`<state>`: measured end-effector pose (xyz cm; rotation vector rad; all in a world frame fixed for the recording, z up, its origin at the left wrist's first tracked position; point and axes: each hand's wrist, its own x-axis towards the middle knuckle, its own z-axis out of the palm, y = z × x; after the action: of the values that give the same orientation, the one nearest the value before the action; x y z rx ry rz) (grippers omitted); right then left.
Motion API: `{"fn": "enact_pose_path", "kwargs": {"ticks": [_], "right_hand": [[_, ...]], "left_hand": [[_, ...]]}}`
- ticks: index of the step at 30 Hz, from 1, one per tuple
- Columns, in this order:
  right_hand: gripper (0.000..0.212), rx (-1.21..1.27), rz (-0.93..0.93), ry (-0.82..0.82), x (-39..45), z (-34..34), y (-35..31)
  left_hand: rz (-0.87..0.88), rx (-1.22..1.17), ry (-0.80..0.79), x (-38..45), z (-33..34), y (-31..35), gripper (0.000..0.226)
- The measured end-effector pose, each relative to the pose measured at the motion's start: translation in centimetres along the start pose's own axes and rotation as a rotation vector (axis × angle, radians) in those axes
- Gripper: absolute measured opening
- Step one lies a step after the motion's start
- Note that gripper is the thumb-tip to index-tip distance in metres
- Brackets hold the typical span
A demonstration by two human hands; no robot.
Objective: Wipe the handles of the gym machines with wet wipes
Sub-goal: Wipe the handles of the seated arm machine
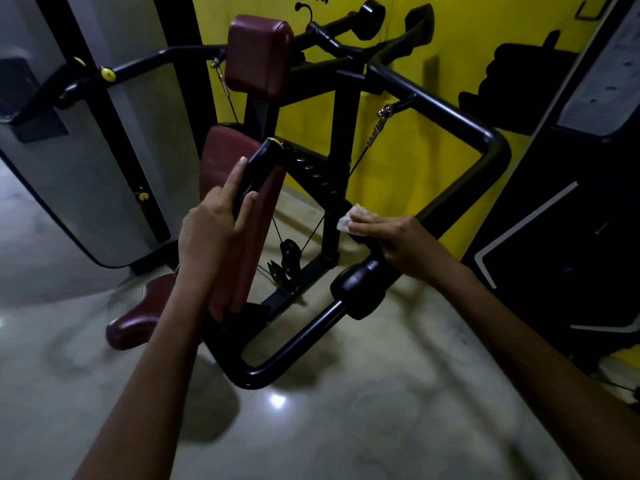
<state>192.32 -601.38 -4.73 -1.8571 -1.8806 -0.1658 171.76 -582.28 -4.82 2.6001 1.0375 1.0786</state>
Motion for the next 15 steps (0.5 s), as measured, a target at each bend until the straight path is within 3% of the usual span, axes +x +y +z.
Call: {"fn": "enact_pose_path", "kwargs": {"ticks": [6,10,15], "right_hand": [[0.048,0.06,0.127,0.045,-0.3,-0.5,-0.7],[0.041,0.112,0.358,0.04,1.9,-0.3,-1.2],[0.028,0.379,0.565,-0.136,3.1,-2.3,0.0]], "left_hand": [[-0.006,0.01,0.022,-0.1,0.1,0.4,0.053],[-0.042,0.015,0.027,-0.1,-0.1,0.7,0.052],[-0.072,0.024,0.042,0.0,-0.1,1.0,0.052]]}}
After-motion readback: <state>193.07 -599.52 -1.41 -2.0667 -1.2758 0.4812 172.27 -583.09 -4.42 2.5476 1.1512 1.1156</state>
